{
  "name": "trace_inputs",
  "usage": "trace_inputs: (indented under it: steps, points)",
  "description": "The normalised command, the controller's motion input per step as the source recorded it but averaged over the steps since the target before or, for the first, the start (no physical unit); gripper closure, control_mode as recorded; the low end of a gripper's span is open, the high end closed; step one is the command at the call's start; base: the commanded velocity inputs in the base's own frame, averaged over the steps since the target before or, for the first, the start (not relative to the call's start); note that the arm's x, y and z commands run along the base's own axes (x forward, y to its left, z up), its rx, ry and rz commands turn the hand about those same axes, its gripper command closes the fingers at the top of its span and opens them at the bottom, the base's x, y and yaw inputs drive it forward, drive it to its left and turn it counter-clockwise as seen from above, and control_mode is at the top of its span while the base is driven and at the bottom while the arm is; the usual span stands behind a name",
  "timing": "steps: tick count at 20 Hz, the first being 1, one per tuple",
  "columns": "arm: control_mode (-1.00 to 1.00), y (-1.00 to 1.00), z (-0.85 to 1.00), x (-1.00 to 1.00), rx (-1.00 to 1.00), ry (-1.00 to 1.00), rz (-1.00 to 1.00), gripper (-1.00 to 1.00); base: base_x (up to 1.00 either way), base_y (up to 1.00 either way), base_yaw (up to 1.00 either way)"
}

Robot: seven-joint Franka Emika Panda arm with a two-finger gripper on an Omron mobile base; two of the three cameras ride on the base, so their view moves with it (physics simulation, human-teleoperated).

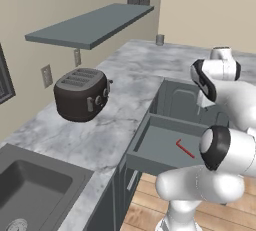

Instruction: Take a straw from the drawer in front and place it inside the glass cup on the dining counter.

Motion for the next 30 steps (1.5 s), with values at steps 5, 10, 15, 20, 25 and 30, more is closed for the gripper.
trace_inputs:
  steps: [5,10,15,20,25,30]
  points:
    - [-1.00,0.32,-0.42,0.00,0.11,0.02,0.00,-1.00,0.00,0.00,0.00]
    - [-1.00,0.15,-0.39,0.00,0.08,0.00,0.00,-1.00,0.00,0.00,0.00]
    - [-1.00,0.01,-0.36,0.05,0.05,0.00,0.00,-1.00,0.00,0.00,0.00]
    - [-1.00,0.00,-0.30,0.24,0.00,-0.01,0.00,-1.00,0.00,0.00,0.00]
    - [-1.00,0.00,-0.32,0.34,0.00,-0.01,0.00,-1.00,0.00,0.00,0.00]
    - [-1.00,0.01,-0.28,0.41,0.00,-0.02,-0.01,-1.00,0.00,0.00,0.00]
